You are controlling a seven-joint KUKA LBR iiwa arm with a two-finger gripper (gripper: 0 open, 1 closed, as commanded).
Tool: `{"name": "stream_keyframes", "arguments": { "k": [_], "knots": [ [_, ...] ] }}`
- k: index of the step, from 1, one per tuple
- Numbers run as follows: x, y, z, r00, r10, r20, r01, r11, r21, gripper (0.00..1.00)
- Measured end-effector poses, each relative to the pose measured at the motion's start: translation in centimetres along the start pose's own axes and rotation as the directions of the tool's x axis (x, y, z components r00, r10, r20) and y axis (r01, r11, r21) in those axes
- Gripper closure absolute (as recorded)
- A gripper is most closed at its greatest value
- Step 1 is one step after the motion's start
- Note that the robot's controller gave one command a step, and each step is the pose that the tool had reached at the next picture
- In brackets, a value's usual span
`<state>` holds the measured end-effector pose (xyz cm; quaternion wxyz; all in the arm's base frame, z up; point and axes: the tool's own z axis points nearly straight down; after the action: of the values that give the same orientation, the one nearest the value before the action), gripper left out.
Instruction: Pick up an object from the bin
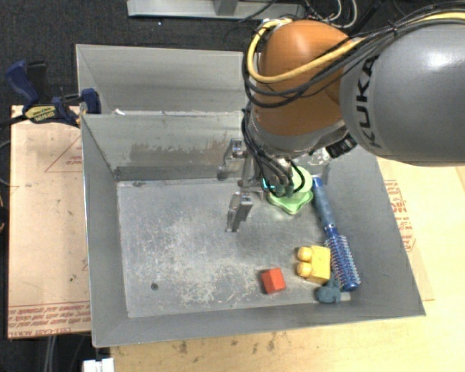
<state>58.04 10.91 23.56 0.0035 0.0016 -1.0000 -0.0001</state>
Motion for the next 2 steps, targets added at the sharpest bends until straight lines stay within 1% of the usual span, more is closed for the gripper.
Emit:
{"name": "stream_keyframes", "arguments": {
  "k": [1, 2],
  "knots": [
    [8.9, 4.5, 6.7, 1.0, 0.017, -0.005, -0.017, 1.0, 0.0, 0.0],
    [5.4, -2.8, 10.2, 0.977, -0.212, 0.006, 0.212, 0.977, 0.003, 0.0]
  ]
}}
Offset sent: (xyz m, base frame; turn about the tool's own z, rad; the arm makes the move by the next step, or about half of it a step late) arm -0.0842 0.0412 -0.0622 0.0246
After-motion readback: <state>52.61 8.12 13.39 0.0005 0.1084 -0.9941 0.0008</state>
